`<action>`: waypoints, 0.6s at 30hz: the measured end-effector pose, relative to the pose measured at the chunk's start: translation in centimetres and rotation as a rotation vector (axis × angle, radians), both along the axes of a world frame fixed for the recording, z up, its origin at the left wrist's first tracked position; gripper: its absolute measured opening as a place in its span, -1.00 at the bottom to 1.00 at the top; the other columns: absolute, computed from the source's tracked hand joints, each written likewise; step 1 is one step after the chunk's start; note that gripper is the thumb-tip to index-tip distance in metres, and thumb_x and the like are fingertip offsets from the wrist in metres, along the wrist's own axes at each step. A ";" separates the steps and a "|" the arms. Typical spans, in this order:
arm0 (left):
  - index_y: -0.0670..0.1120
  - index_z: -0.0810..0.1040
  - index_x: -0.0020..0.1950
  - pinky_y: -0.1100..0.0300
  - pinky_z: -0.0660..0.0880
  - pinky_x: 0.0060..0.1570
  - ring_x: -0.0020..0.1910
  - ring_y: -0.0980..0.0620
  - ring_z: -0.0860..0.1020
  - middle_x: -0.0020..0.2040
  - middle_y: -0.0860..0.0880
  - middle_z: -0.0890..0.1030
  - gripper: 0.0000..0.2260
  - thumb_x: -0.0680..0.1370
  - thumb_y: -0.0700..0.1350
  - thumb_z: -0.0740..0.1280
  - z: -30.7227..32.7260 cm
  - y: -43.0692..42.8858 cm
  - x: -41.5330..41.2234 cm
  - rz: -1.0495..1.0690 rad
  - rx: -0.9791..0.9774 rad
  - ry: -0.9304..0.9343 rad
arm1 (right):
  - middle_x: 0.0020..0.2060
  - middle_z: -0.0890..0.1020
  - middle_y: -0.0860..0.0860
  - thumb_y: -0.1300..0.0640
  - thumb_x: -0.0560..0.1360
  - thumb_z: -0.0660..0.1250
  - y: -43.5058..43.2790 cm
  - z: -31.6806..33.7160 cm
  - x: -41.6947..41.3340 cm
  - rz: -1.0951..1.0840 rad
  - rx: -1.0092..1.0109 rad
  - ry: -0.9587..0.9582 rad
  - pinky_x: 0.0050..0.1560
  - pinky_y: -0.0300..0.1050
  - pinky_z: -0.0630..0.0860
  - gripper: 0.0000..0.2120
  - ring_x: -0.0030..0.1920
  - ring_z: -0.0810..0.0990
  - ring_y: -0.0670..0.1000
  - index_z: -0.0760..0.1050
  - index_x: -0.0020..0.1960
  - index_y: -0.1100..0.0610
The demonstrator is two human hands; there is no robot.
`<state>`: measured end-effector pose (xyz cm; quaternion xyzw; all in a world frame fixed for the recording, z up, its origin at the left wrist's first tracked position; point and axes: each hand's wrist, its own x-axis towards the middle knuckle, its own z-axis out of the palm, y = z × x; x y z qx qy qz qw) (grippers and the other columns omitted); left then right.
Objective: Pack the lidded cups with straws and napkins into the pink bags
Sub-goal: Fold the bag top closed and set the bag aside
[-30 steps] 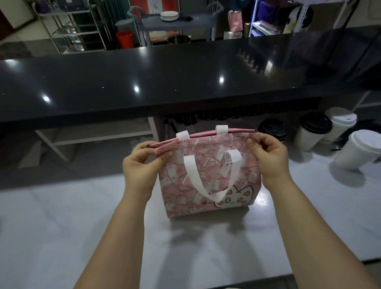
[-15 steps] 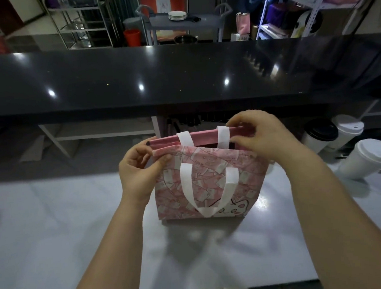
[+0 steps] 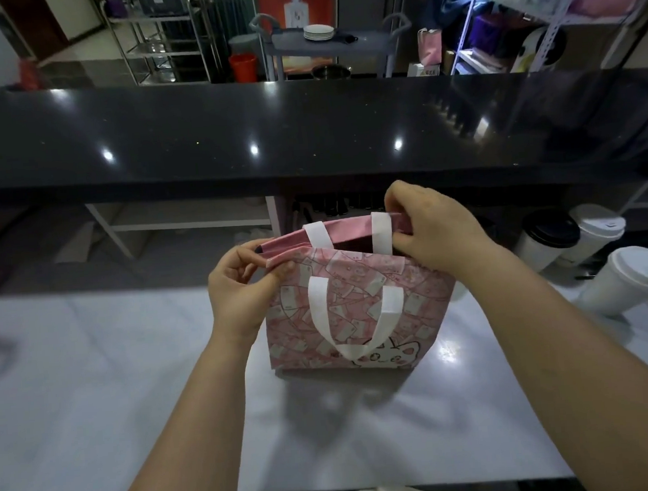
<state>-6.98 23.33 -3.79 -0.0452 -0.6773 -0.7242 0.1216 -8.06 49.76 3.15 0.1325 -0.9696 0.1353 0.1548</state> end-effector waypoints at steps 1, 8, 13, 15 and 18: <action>0.09 0.60 -0.27 -0.14 0.58 0.12 0.09 -0.03 0.64 0.03 0.03 0.69 -0.83 0.28 -0.08 0.57 0.0 0.0 0.1 0.004 -0.007 -0.003 | -0.20 0.51 -0.14 0.11 0.43 0.39 0.3 -0.1 0.3 -0.006 -0.065 0.011 -0.23 -0.10 0.48 -0.78 -0.19 0.50 -0.04 0.38 -0.04 -0.06; 0.07 0.59 -0.28 -0.14 0.56 0.15 0.05 0.01 0.65 -0.03 0.07 0.69 -0.83 0.28 -0.04 0.57 0.0 -0.2 0.5 0.052 -0.052 -0.022 | -0.28 0.61 -0.21 0.23 0.48 0.41 1.2 0.4 -0.1 0.008 -0.575 -0.034 -0.14 -0.42 0.50 -0.85 -0.18 0.59 -0.24 0.58 -0.16 -0.02; -0.08 0.58 -0.24 -0.14 0.57 0.14 0.03 0.05 0.65 -0.06 0.07 0.69 -0.83 0.39 -0.27 0.54 -0.4 -0.3 0.4 0.041 -0.091 -0.033 | -0.33 0.62 0.00 0.25 0.49 0.38 0.2 1.1 -1.3 -0.032 -0.771 -0.033 -0.21 -0.18 0.53 -0.84 -0.27 0.57 -0.11 0.57 -0.25 0.09; -0.10 0.57 -0.23 -0.14 0.57 0.14 0.03 0.04 0.65 -0.05 0.06 0.70 -0.83 0.37 -0.23 0.55 -0.4 -0.4 0.4 0.034 -0.099 -0.030 | -0.34 0.61 0.04 0.25 0.48 0.38 -0.1 1.2 -1.6 -0.054 -0.830 -0.032 -0.24 -0.13 0.52 -0.81 -0.28 0.55 -0.07 0.57 -0.28 0.07; -0.02 0.57 -0.21 -0.15 0.56 0.14 0.03 0.02 0.65 -0.04 0.06 0.69 -0.81 0.37 -0.18 0.57 -0.2 -0.4 0.1 0.009 -0.120 -0.033 | -0.37 0.62 -0.10 0.24 0.46 0.44 0.1 1.3 -1.9 -0.063 -0.844 -0.048 -0.25 -0.30 0.54 -0.80 -0.32 0.59 -0.20 0.58 -0.28 0.01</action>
